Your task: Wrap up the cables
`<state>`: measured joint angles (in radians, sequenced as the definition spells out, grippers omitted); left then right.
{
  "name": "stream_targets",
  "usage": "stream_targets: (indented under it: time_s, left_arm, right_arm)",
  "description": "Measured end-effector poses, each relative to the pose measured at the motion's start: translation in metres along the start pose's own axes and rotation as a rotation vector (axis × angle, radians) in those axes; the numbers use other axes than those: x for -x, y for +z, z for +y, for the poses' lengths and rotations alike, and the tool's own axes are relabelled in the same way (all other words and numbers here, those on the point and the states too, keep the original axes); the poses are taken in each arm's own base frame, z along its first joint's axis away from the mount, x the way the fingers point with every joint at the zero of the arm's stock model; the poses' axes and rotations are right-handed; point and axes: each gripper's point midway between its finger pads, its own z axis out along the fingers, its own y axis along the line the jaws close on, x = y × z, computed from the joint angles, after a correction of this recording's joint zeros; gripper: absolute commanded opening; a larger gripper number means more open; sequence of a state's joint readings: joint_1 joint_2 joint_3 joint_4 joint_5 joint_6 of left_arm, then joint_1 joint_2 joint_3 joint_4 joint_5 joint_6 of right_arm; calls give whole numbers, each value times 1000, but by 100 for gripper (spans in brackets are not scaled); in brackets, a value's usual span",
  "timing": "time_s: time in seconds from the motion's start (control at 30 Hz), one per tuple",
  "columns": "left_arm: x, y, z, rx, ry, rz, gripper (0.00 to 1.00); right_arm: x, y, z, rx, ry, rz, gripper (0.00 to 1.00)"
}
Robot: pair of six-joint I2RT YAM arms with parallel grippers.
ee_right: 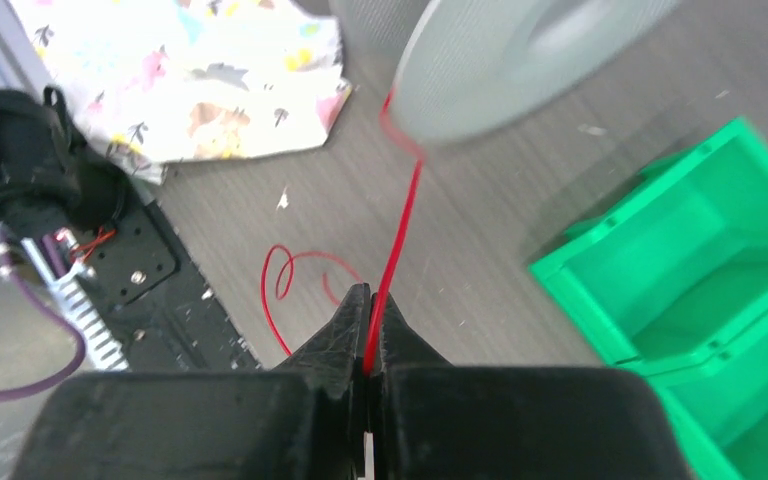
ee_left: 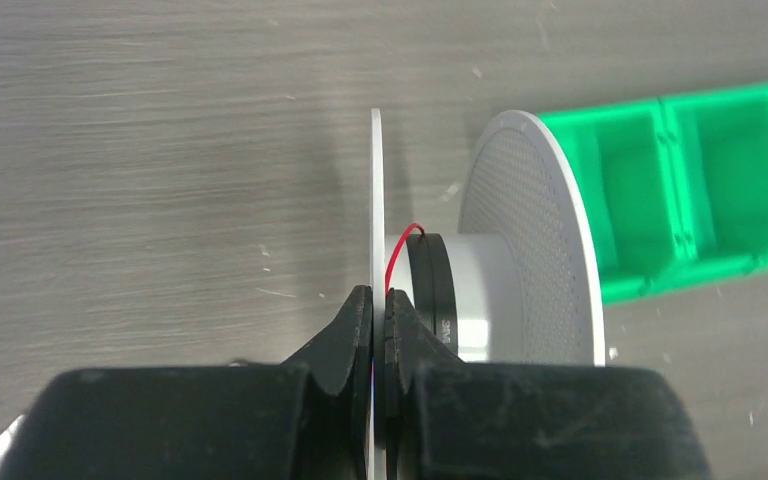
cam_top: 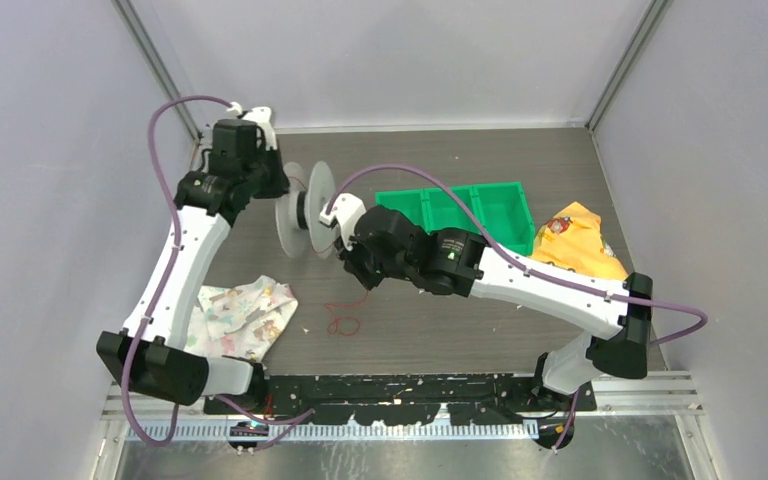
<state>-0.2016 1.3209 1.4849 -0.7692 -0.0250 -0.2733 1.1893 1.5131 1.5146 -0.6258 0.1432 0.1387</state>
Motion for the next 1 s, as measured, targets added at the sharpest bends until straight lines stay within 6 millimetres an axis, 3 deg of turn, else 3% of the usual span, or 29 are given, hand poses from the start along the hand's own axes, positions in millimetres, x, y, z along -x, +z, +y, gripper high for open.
stream_targets:
  time_s: [0.2, 0.33, 0.5, 0.73, 0.87, 1.0]
  left_arm:
    - [-31, -7, -50, -168, 176, 95, 0]
    - [-41, -12, -65, -242, 245, 125, 0]
    - [-55, -20, -75, -296, 343, 166, 0]
    - [-61, -44, -95, -460, 437, 164, 0]
    - [-57, -71, -107, -564, 472, 110, 0]
    - [-41, -101, -117, -639, 486, 33, 0]
  right_arm:
    - [41, -13, -23, -101, -54, -112, 1]
    - [64, -18, -44, -169, -27, -181, 1]
    - [69, -20, -84, -267, 14, -193, 1]
    - [60, -21, -137, -364, 84, -172, 3]
    - [34, -13, -165, -388, 146, -116, 11]
    - [5, -1, -175, -375, 200, -64, 18]
